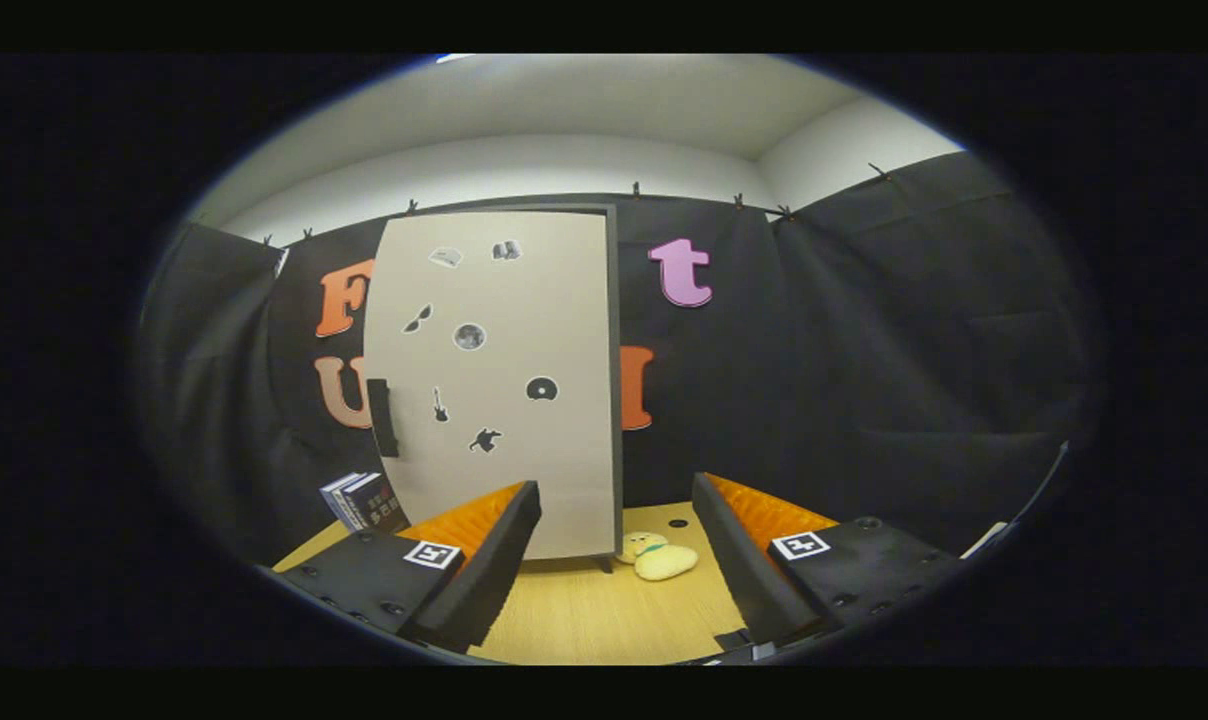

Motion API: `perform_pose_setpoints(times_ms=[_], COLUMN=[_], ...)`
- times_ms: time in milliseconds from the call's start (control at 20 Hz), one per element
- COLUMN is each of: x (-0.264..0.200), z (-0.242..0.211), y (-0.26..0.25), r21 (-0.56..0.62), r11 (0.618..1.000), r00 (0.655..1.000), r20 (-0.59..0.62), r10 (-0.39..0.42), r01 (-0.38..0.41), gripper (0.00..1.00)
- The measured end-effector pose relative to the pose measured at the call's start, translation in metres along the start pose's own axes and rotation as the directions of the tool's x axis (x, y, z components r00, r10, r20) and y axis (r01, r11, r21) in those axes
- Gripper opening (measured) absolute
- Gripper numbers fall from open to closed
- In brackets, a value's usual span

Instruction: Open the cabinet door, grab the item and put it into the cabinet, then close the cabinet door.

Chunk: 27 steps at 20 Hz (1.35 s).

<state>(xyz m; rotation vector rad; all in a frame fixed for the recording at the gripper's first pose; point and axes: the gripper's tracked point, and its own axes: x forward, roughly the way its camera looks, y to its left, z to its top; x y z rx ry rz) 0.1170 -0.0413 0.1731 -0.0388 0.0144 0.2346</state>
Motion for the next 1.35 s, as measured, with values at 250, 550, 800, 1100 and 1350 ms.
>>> perform_pose_setpoints(times_ms=[250, 550, 800, 1100, 1350], x=[-0.004, -0.006, -0.005, 0.001, -0.001], z=[-0.005, -0.009, -0.012, -0.014, -0.015], y=[-0.014, -0.004, 0.006, 0.025, 0.04], r21=[0.022, 0.035, 0.035, 0.032, 0.04], r11=[0.999, 0.999, 0.999, 0.999, 0.997], r00=[1.0, 1.0, 1.0, 0.999, 0.998], r20=[0.003, 0.003, -0.001, -0.003, 0.002], r10=[-0.031, -0.012, -0.022, -0.033, -0.063], r01=[0.031, 0.012, 0.022, 0.033, 0.063], gripper=[0.98, 0.98, 0.98, 0.98, 0.98])
